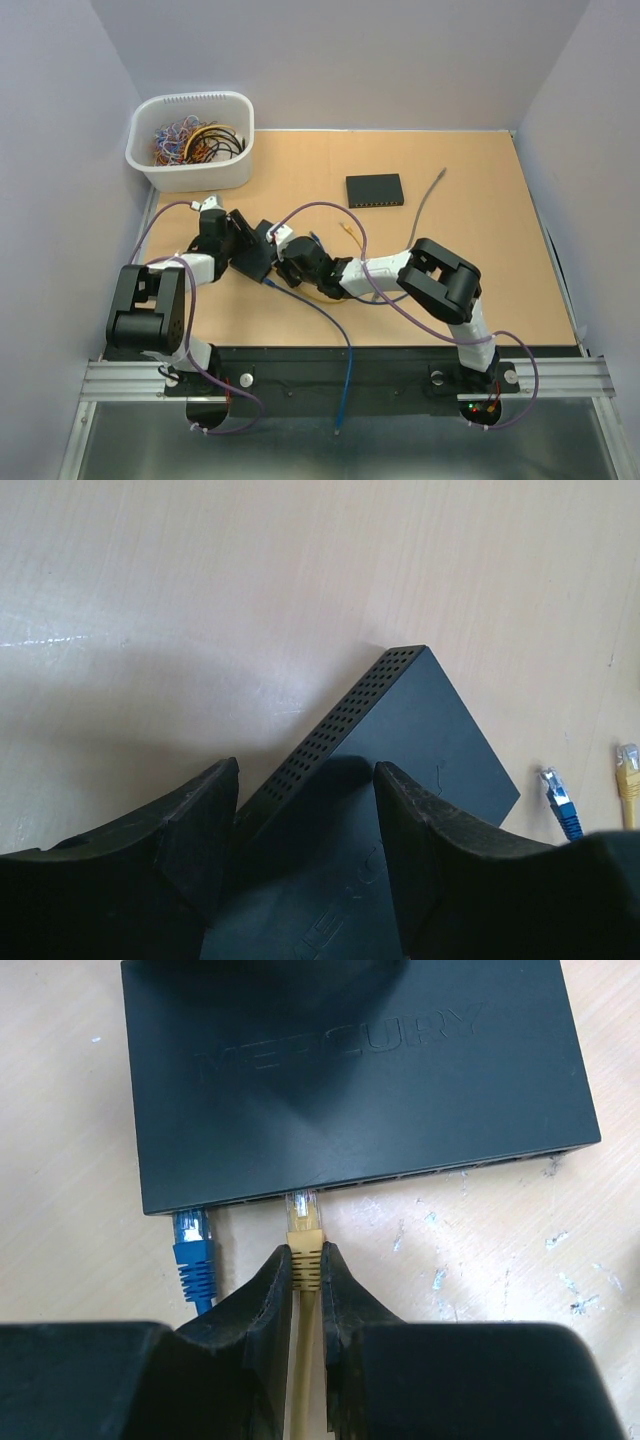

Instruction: Insert the plug into the switch port

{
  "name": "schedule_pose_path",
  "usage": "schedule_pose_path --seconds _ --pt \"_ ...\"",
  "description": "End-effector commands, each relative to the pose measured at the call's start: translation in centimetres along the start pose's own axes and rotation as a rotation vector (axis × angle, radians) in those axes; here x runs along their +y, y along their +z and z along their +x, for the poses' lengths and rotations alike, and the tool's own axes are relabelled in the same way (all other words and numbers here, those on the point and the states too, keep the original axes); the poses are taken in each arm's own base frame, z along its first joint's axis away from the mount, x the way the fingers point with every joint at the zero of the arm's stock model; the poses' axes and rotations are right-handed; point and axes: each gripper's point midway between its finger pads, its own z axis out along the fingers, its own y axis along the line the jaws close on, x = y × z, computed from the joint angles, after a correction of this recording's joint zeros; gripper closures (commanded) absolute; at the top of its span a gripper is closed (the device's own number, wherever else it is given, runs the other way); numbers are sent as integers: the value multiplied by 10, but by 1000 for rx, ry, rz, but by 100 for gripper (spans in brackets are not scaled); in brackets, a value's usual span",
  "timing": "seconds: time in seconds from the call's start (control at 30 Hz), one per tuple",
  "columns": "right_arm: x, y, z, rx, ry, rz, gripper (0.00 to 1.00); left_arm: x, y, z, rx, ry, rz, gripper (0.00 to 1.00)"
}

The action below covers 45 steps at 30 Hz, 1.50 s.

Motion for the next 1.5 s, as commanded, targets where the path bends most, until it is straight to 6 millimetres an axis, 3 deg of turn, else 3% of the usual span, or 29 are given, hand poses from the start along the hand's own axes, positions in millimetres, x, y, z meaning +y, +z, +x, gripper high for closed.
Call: schedule_pose_path --seconds 0.0,0.17,0.2,0.23,0.5,0.8,1.07,1.27,1.3,1.47 --pt "4 11 -40 -159 -30 -4 100 -32 -5 27 130 10 109 34" --pt "-4 8 -35 -160 -64 26 100 -43 -5 40 188 -6 152 36" --pt "-6 3 -41 -179 -63 30 99 -45 -5 43 203 -14 161 36" --pt "-8 0 -33 -164 -68 33 100 -46 -6 50 221 -15 164 36" --pt "-24 -37 -26 -161 -69 88 100 -49 -23 94 326 -35 200 36" --pt "-9 -73 -32 -183 -153 -33 100 -56 -43 133 384 -36 222 36" --pt "-3 -57 -44 -206 -194 -55 100 -43 -56 164 449 -29 210 39" --pt "7 -43 -68 -280 -188 -84 100 -30 -63 179 488 -14 192 40" --pt "10 -41 -81 -310 -193 -93 100 -29 -64 182 494 -7 191 41" --pt "33 -34 -112 -371 -209 -193 100 -29 -67 189 509 11 190 42"
